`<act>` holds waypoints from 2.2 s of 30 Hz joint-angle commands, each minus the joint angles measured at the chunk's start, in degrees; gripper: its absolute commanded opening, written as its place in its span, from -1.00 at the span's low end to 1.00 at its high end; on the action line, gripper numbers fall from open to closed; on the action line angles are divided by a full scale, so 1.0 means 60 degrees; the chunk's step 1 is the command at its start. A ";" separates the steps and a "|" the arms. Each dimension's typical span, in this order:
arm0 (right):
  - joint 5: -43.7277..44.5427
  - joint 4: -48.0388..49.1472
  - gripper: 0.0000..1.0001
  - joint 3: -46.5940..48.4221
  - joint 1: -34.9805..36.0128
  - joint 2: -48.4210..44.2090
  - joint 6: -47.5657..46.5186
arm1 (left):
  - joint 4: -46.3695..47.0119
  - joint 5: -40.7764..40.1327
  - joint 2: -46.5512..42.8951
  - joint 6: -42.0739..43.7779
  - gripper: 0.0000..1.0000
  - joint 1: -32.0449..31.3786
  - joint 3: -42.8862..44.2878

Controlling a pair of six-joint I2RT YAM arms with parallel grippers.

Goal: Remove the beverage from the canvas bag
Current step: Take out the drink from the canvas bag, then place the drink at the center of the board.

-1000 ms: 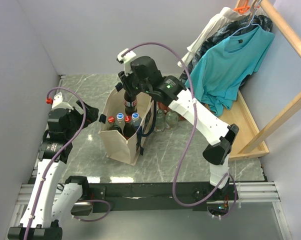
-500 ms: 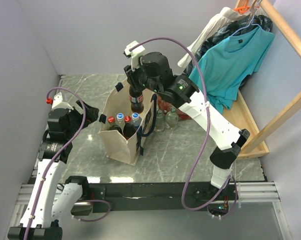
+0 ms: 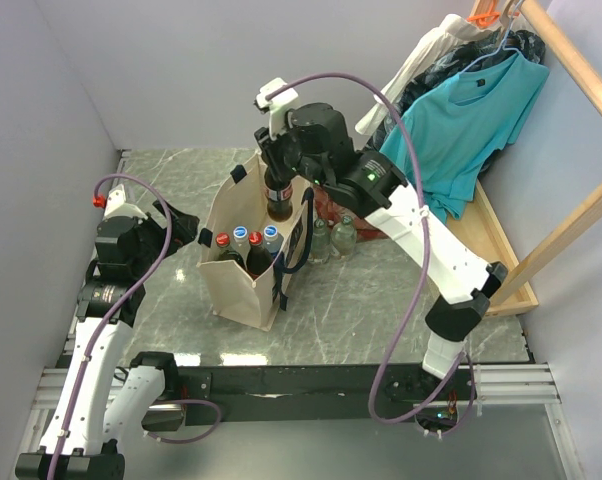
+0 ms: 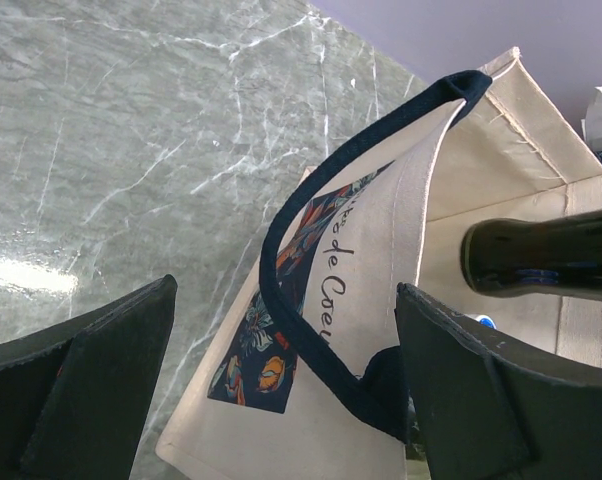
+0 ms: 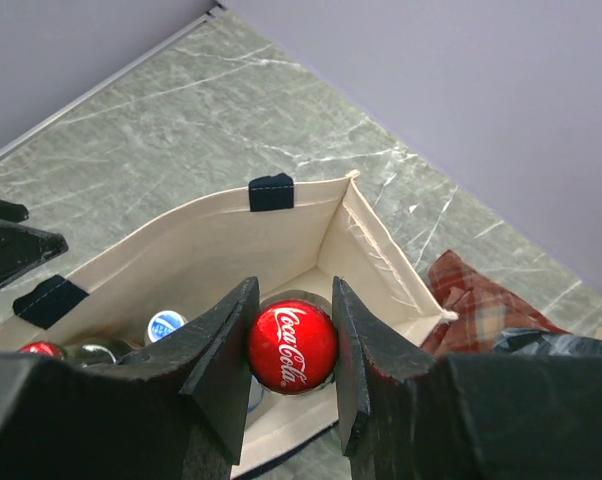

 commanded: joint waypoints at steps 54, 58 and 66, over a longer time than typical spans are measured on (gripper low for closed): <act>0.2593 0.3122 -1.00 -0.5034 0.0098 -0.5793 0.0409 | 0.0789 0.0543 0.0200 -0.0411 0.93 0.0036 -0.0202; 0.2550 0.3254 -1.00 -0.5693 0.0098 -0.6115 0.0644 | 0.0716 0.0499 0.0185 -0.0368 0.93 0.0036 -0.0202; 0.2359 0.3488 -1.00 -0.6997 0.0098 -0.6438 0.1318 | 0.0672 0.0411 0.0214 -0.0382 0.93 0.0036 -0.0173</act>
